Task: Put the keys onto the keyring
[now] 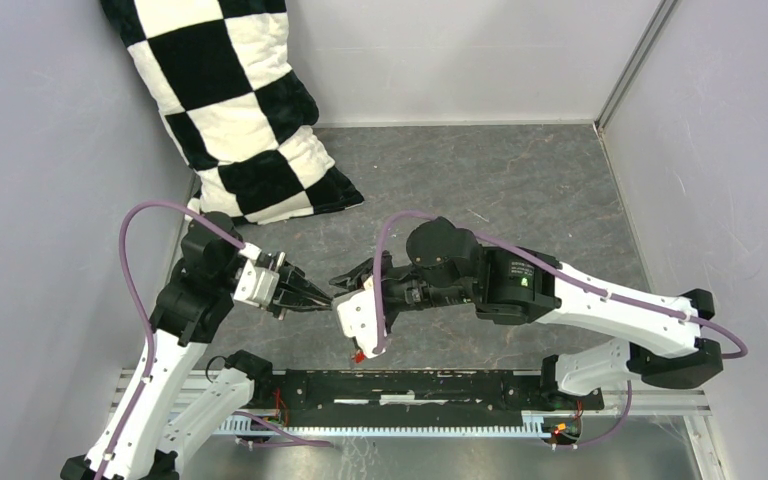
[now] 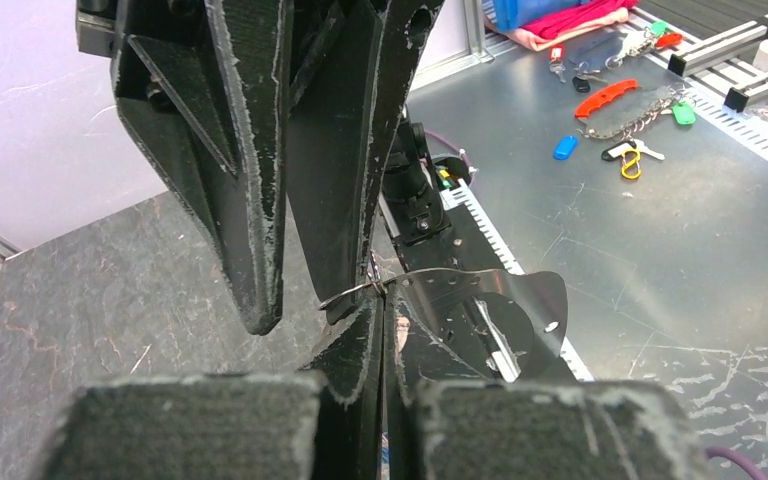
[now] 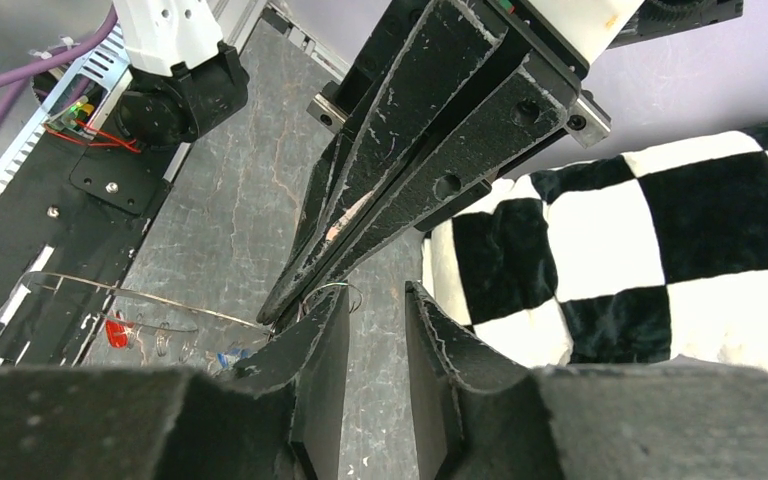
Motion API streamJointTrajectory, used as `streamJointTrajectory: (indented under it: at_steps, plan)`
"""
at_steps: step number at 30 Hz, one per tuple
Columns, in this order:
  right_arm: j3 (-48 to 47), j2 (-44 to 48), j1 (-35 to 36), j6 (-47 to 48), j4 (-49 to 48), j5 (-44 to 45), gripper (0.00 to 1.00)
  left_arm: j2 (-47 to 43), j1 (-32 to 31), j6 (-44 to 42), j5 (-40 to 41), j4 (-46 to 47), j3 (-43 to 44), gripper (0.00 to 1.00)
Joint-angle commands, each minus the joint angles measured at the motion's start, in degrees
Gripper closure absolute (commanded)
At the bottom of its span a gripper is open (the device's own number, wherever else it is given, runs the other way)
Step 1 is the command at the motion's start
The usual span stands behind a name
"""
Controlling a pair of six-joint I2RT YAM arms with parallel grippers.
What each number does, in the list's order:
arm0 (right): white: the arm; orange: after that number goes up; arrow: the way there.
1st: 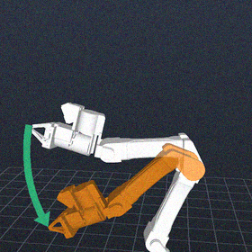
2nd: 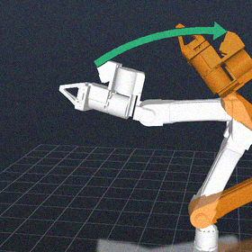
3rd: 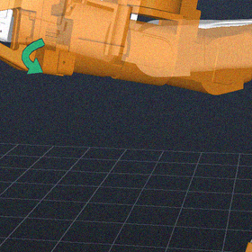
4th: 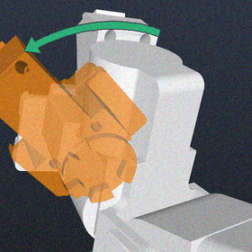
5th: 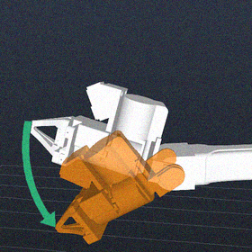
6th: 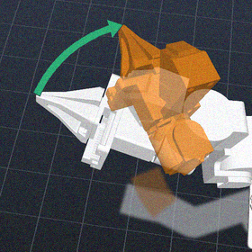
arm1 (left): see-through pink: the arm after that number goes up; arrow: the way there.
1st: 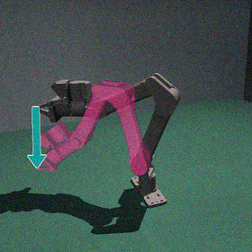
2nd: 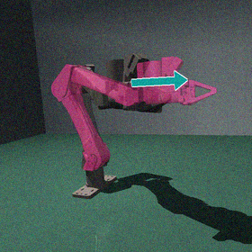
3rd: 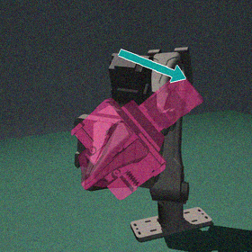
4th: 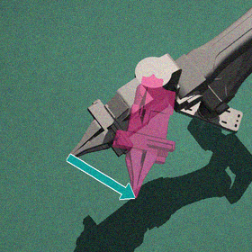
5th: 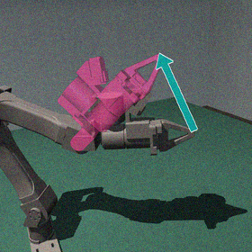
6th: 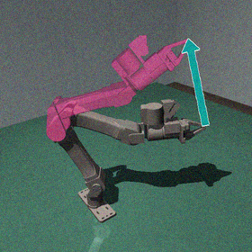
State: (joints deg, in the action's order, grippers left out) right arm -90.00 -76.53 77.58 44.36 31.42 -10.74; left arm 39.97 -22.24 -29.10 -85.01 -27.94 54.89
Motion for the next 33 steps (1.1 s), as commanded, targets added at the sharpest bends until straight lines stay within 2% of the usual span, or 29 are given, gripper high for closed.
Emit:
streamJointTrajectory:
  at_steps: [1,12,18,33]
  plan:
    - [-3.15,-2.58,-0.24,-0.37,3.75,3.79,0.67,-0.08,-0.61,-5.91,-3.24,-2.01,2.45,0.98]
    - [-5.74,-2.89,-0.17,-1.01,5.59,5.71,0.63,3.12,-0.59,-11.59,-3.32,-4.41,5.98,0.98]
    - [-8.15,-3.15,-0.19,-1.38,7.78,3.35,0.59,3.25,-0.61,-11.94,-3.27,-4.43,6.73,0.98]
    - [-11.08,-3.81,-0.24,-0.46,11.72,-0.59,0.58,2.14,-0.56,-11.63,-3.05,-4.45,6.02,0.98]
